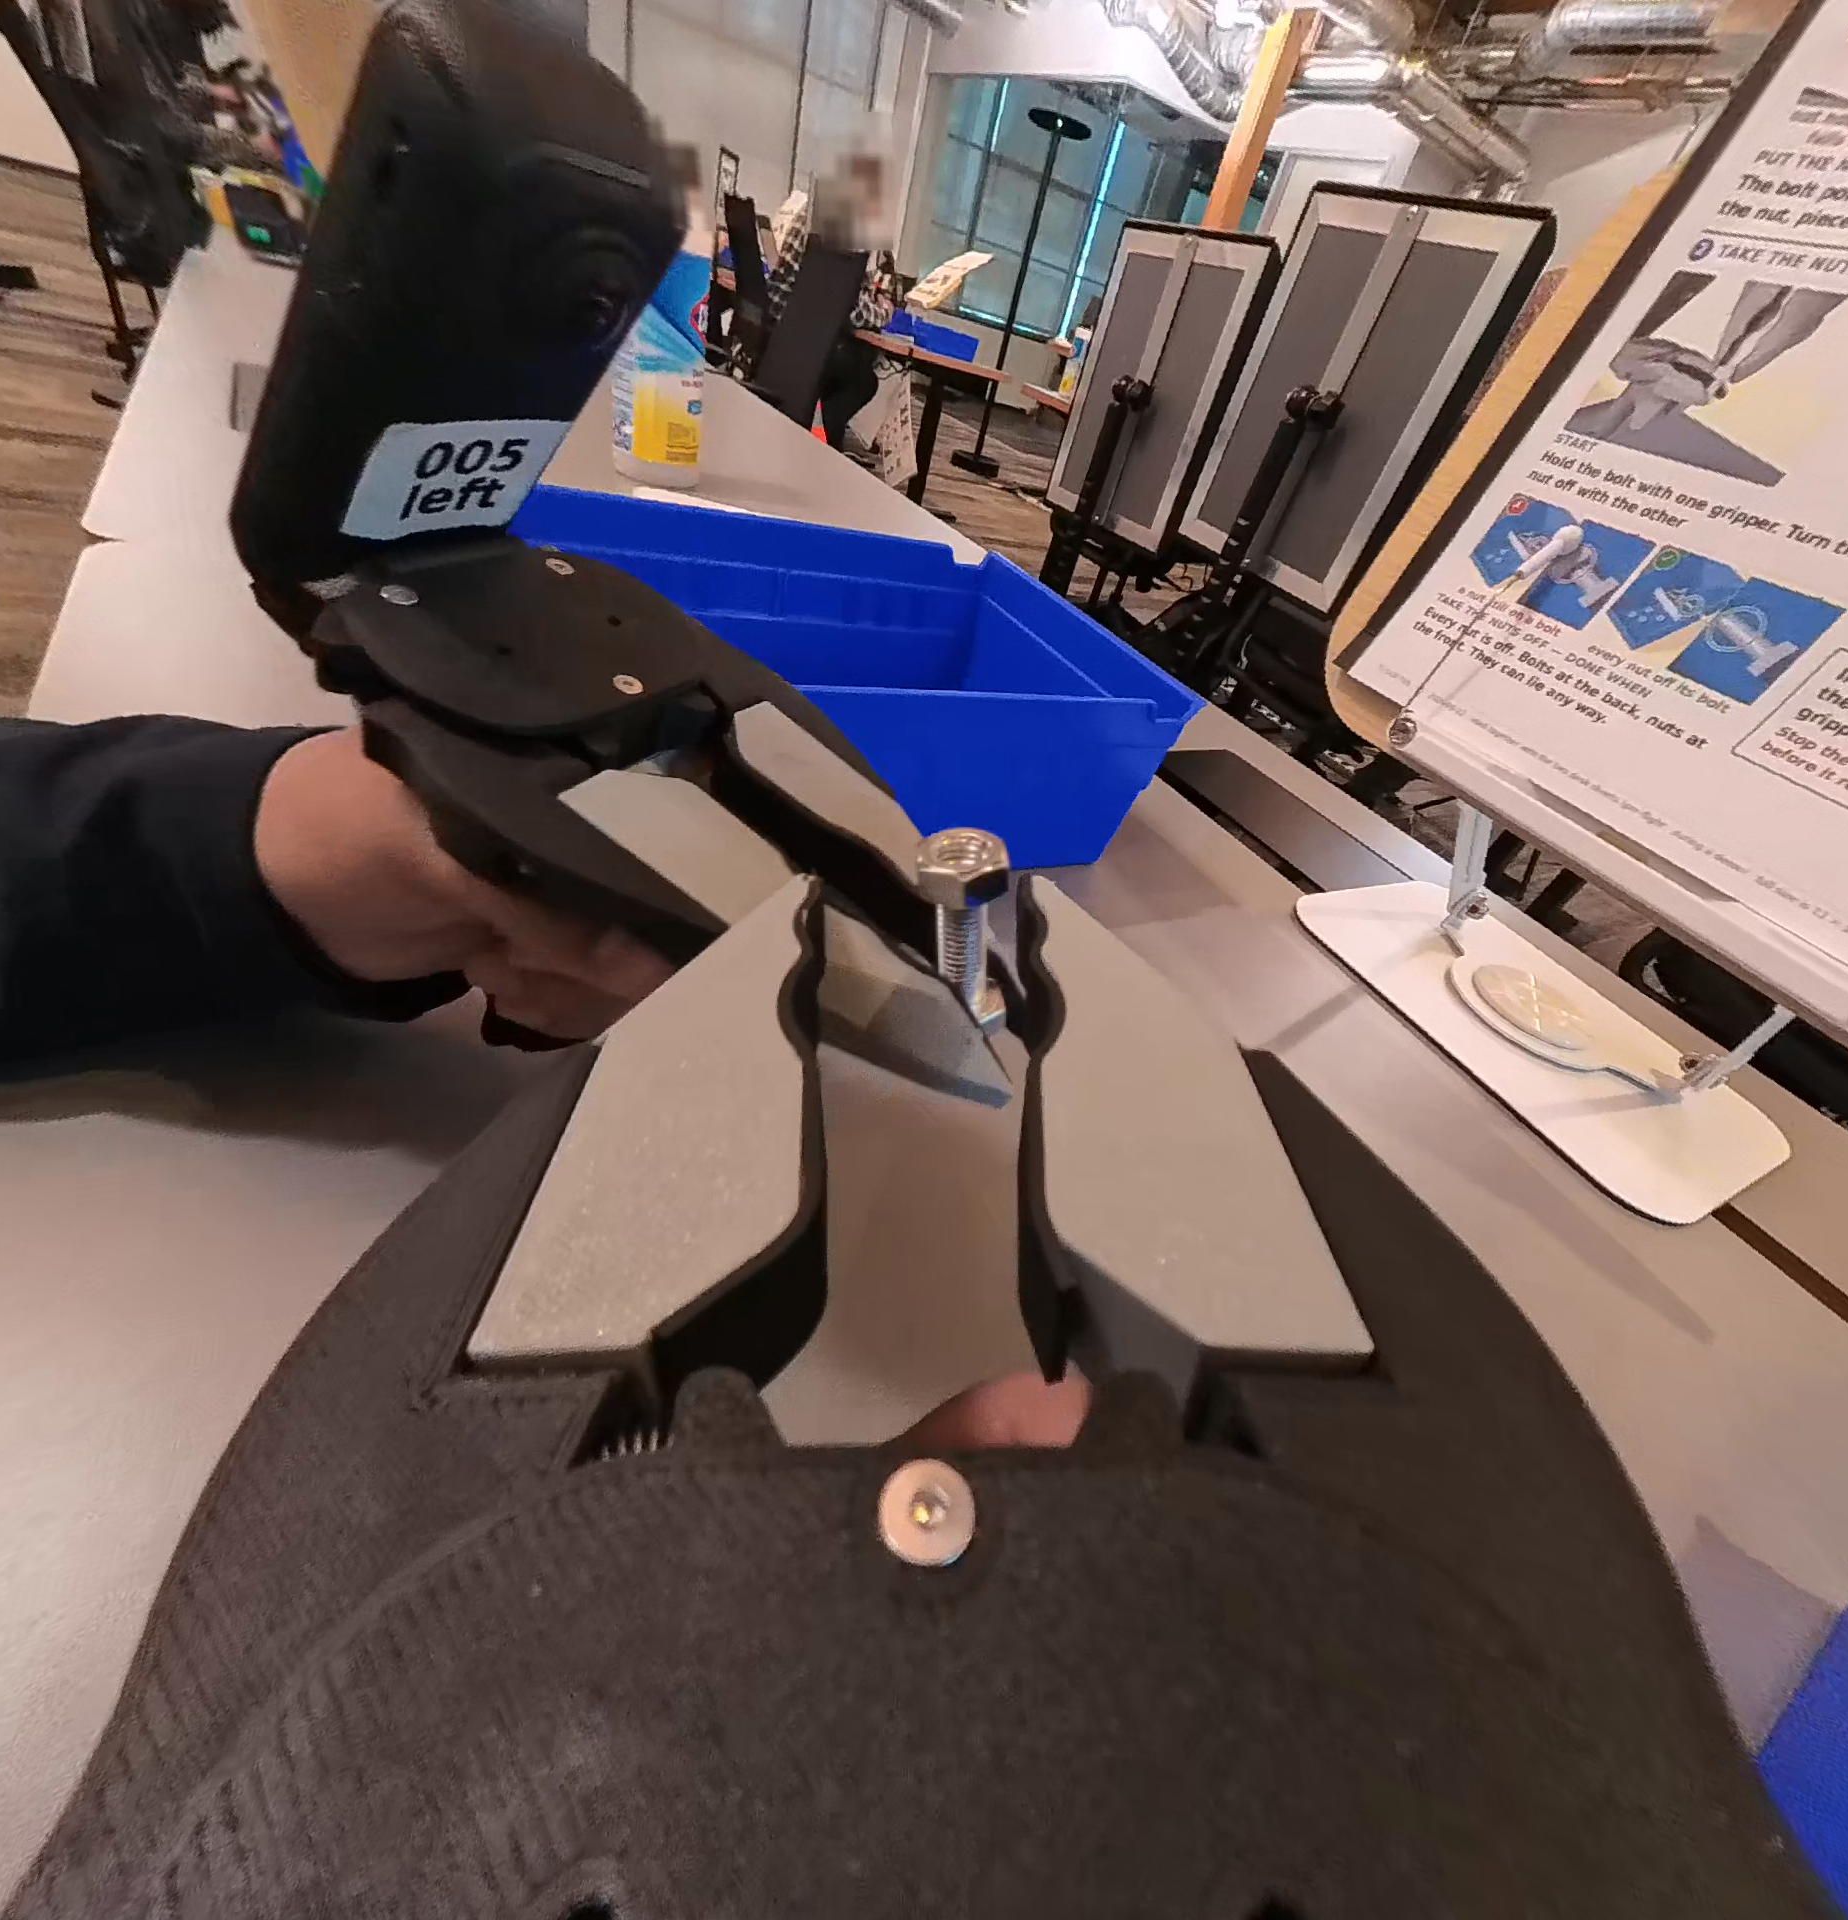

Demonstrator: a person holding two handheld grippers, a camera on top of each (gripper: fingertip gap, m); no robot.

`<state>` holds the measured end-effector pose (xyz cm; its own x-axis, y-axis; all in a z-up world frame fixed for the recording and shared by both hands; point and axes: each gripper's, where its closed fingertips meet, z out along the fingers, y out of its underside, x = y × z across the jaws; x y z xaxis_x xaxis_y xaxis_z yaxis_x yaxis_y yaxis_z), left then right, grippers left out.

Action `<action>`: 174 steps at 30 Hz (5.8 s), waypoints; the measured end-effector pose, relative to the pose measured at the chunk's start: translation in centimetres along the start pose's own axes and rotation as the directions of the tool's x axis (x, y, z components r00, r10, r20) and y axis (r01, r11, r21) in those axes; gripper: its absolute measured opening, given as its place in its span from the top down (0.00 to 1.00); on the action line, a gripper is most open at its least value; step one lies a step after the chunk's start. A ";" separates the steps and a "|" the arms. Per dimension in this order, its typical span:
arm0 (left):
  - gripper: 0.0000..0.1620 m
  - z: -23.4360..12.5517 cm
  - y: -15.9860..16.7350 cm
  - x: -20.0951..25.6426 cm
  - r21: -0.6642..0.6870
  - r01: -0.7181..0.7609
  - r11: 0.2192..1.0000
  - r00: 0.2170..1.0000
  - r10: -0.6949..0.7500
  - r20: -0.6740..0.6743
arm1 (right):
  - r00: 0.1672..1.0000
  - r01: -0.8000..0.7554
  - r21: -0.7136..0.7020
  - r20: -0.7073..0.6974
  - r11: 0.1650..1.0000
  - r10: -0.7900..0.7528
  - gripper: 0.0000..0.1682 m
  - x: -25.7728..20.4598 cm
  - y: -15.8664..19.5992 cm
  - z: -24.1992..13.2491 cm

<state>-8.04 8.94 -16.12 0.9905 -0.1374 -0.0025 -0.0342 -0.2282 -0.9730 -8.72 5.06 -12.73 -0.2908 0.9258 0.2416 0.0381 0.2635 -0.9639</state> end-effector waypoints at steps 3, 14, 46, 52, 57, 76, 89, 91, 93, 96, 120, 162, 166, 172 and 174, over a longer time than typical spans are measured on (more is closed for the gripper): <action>0.90 0.0 0.1 -0.5 -0.004 0.012 1.000 1.000 -0.012 0.018 | 1.000 0.010 0.002 0.001 1.000 -0.010 0.80 -0.2 0.0 0.1; 0.91 0.4 0.2 2.0 -0.018 -0.050 0.999 0.998 0.049 -0.051 | 1.000 -0.009 0.002 0.000 1.000 0.009 0.90 -0.1 0.2 0.5; 0.90 0.8 0.5 3.3 -0.015 -0.105 0.994 0.990 0.103 -0.094 | 0.833 -0.456 -0.480 -0.526 0.749 0.170 0.81 11.6 12.9 -20.9; 0.90 1.0 0.7 3.7 -0.014 -0.149 0.989 0.985 0.147 -0.093 | 0.891 -0.216 -0.295 -0.449 0.931 0.064 0.87 8.6 4.6 -16.6; 0.90 1.0 0.6 4.7 -0.002 -0.183 0.983 0.976 0.181 -0.119 | 0.969 0.011 -0.137 -0.242 0.991 -0.044 0.89 1.5 -0.6 -9.2; 0.90 1.8 2.6 4.2 -0.109 -0.094 0.990 0.989 0.080 -0.122 | 0.770 -0.226 -0.415 -0.630 0.881 -0.099 0.96 21.4 3.6 -13.8; 0.90 1.9 2.8 4.0 -0.120 -0.096 0.988 0.990 0.082 -0.110 | 0.936 -0.108 -0.197 -0.351 0.974 0.032 0.91 10.1 -1.9 -7.3; 0.90 1.7 2.6 3.8 -0.117 -0.104 0.988 0.990 0.092 -0.103 | 0.946 -0.048 -0.161 -0.325 0.986 -0.008 0.93 7.1 -2.2 -5.3; 0.90 1.3 2.1 3.5 -0.101 -0.085 0.991 0.993 0.076 -0.091 | 0.933 -0.001 -0.171 -0.354 0.985 -0.060 0.90 5.9 -1.3 -3.6; 0.87 -1.2 0.8 3.6 -0.071 0.066 0.995 0.989 -0.074 -0.126 | 0.933 0.015 -0.201 -0.351 0.980 -0.086 0.88 5.1 0.8 -1.5; 0.91 -12.8 13.4 -20.1 -0.718 0.173 0.674 0.983 -0.074 0.167 | 0.976 -0.044 -0.244 -0.219 0.969 -0.011 0.87 3.3 5.4 0.4; 0.96 0.6 0.5 0.2 0.045 -0.162 0.986 0.985 0.159 0.066 | 0.935 -0.347 0.023 -0.069 0.937 0.348 0.80 2.8 0.5 -1.2; 0.96 0.2 -0.1 0.3 0.072 -0.178 0.981 0.982 0.172 0.081 | 0.936 -0.342 0.032 -0.078 0.939 0.343 0.79 3.1 0.5 -1.2; 0.96 -0.1 -0.5 -0.1 0.092 -0.174 0.980 0.982 0.166 0.094 | 0.928 -0.364 0.052 -0.066 0.930 0.367 0.79 3.3 0.6 -1.1; 0.96 -0.2 -0.6 -0.2 0.100 -0.173 0.980 0.982 0.165 0.088 | 0.924 -0.377 0.065 -0.045 0.924 0.380 0.79 3.1 0.3 -1.1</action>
<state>-8.19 8.90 -15.50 0.9791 -0.0878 -0.1833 -0.1920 -0.1034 -0.9759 -8.52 8.34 -12.17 -0.2114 0.9676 -0.1384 0.0829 -0.1233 -0.9889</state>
